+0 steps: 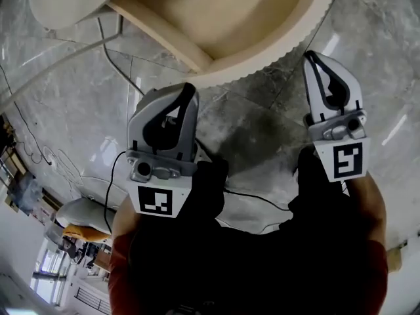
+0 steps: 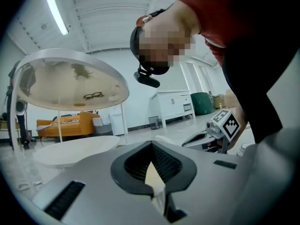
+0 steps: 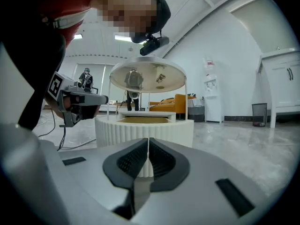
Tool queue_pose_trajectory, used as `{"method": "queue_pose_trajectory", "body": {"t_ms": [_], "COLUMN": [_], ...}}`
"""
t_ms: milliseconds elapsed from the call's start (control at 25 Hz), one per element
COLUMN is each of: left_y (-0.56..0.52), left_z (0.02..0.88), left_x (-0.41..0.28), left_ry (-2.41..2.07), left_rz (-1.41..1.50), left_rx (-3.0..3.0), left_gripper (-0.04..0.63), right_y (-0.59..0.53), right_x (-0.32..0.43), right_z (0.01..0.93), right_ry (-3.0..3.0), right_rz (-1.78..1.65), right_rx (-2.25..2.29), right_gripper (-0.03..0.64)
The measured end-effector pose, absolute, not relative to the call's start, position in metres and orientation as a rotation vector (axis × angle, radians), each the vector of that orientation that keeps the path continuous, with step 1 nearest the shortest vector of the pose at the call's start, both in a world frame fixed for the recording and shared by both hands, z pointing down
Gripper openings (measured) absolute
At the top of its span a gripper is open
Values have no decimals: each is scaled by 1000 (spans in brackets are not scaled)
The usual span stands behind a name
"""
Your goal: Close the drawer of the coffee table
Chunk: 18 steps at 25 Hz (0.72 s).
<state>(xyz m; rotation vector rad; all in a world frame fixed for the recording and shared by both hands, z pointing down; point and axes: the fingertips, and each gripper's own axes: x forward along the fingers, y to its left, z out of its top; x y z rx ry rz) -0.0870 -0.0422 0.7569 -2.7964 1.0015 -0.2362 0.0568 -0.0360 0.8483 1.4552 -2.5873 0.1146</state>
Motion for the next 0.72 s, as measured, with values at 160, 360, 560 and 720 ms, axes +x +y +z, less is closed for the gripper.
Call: {"method": "queue_pose_trajectory", "body": {"t_ms": [160, 360, 560, 720], "left_y": [-57, -66, -65, -66], "left_z": [778, 787, 786, 792], "left_x": [-116, -143, -140, -139], "left_ry": [1214, 1438, 1424, 1446], "left_rz": [-253, -310, -318, -321], "left_rx": [-2737, -2665, -2674, -2683], "left_gripper": [12, 12, 12, 12], "right_y": [-34, -25, -27, -32], "right_x": [53, 45, 38, 34], "right_z": [860, 871, 866, 872], "right_ry": [-2592, -2572, -2604, -2604], "right_rz": [165, 237, 251, 296], "right_rx": [1508, 1513, 1503, 1496], "right_gripper": [23, 25, 26, 159]}}
